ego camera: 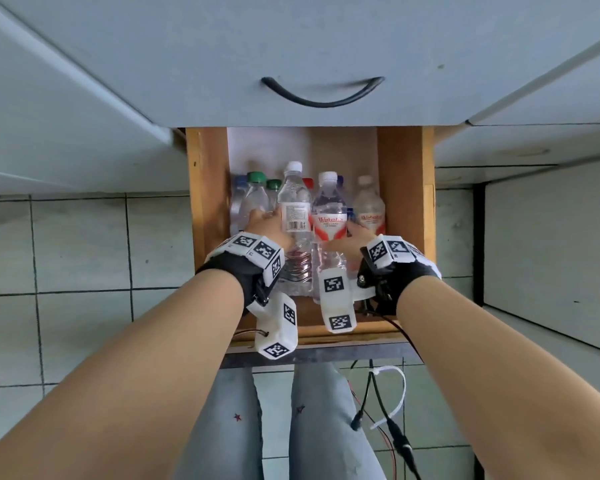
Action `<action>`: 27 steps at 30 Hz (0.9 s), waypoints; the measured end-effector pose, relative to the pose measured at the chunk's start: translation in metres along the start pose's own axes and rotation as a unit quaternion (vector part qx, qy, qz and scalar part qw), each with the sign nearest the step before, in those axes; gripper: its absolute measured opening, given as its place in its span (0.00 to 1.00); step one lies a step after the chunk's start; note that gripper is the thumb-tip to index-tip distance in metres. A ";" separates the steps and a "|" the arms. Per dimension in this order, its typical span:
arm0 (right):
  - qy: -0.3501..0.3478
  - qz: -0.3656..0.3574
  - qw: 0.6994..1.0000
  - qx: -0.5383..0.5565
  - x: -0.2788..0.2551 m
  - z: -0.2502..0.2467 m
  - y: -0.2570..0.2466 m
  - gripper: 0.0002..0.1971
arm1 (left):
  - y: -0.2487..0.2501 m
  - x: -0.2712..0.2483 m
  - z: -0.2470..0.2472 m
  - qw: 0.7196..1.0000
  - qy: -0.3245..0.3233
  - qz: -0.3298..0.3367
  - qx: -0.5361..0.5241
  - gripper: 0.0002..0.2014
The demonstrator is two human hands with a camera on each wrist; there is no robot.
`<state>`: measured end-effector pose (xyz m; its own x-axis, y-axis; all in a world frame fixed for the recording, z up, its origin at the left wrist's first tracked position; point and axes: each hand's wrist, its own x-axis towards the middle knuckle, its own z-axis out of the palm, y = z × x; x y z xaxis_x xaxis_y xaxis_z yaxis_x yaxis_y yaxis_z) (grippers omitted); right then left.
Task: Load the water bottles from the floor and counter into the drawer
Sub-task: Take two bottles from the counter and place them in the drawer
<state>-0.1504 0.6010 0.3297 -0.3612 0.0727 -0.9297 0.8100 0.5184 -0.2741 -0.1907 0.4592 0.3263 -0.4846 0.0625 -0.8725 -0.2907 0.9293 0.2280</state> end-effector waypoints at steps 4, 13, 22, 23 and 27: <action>0.011 0.004 1.000 0.014 -0.002 0.001 -0.001 0.21 | -0.001 -0.005 0.003 1.000 -0.025 0.007 0.017 0.27; 0.014 0.013 1.000 -0.021 0.001 0.003 0.000 0.23 | -0.014 -0.011 0.021 0.996 -0.059 0.013 0.061 0.28; 0.063 -0.036 0.997 0.018 -0.050 0.009 -0.043 0.24 | -0.027 -0.054 -0.039 0.959 -0.112 -0.005 -0.261 0.19; 0.076 -0.079 0.993 0.039 -0.067 0.011 -0.061 0.23 | -0.033 -0.069 -0.057 0.938 -0.088 0.006 -0.336 0.14; 0.025 -0.265 0.963 0.047 -0.152 0.020 -0.145 0.14 | -0.063 -0.141 -0.134 0.866 0.000 0.083 -0.493 0.09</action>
<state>-0.2034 0.4981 0.5055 -0.7553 -0.1390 -0.6405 0.5432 0.4142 -0.7303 -0.2150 0.3431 0.4929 -0.5877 0.1652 -0.7921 -0.7801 0.1440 0.6088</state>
